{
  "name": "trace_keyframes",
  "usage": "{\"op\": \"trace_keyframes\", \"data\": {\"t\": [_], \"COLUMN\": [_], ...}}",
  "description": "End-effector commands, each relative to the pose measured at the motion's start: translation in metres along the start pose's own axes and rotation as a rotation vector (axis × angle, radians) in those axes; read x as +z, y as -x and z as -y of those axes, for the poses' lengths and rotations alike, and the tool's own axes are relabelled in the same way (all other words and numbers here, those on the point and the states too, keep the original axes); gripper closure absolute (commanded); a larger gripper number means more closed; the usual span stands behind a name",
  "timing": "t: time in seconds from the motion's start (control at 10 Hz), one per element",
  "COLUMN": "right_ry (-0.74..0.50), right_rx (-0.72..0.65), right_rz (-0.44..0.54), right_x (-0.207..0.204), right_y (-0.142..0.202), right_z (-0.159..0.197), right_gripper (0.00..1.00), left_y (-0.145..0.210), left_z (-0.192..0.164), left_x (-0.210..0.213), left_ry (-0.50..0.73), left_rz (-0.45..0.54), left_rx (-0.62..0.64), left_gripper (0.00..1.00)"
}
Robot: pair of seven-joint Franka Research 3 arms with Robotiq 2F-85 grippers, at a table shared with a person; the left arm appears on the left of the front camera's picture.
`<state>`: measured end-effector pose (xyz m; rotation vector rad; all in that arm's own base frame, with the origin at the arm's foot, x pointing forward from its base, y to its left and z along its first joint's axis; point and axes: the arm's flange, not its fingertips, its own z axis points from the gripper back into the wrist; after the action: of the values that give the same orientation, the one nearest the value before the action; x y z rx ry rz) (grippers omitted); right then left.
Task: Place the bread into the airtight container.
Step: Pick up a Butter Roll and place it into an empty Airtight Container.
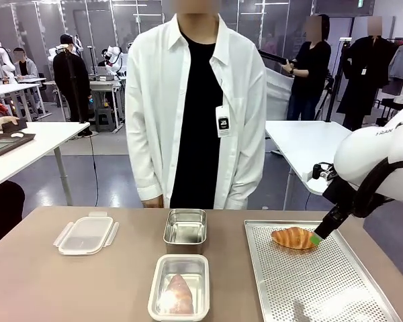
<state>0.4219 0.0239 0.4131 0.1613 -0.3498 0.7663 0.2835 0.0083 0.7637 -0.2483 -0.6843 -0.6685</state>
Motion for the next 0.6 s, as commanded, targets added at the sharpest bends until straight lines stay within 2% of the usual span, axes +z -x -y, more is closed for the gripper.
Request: {"op": "trace_keyframes", "data": {"t": [0.0, 0.3, 0.4, 0.5], "right_ry": [-0.002, -0.001, 0.014, 0.059], "right_rx": [0.008, 0.0, 0.109, 0.162], "right_rz": [-0.005, 0.0, -0.048, -0.062], "right_x": [0.0, 0.0, 0.002, 0.004], "right_y": [0.005, 0.001, -0.015, -0.034], "right_z": [-0.001, 0.001, 0.004, 0.014], "right_gripper": [0.0, 0.0, 0.0, 0.0], "left_y": [0.0, 0.0, 0.0, 0.0], "left_z": [0.0, 0.0, 0.0, 0.0], "left_x": [0.001, 0.001, 0.001, 0.001], "left_ry": [-0.001, -0.001, -0.001, -0.001], "left_rz": [-0.004, -0.004, -0.004, -0.004], "left_rx": [-0.018, -0.018, -0.018, -0.018], "left_gripper": [0.0, 0.0, 0.0, 0.0]}}
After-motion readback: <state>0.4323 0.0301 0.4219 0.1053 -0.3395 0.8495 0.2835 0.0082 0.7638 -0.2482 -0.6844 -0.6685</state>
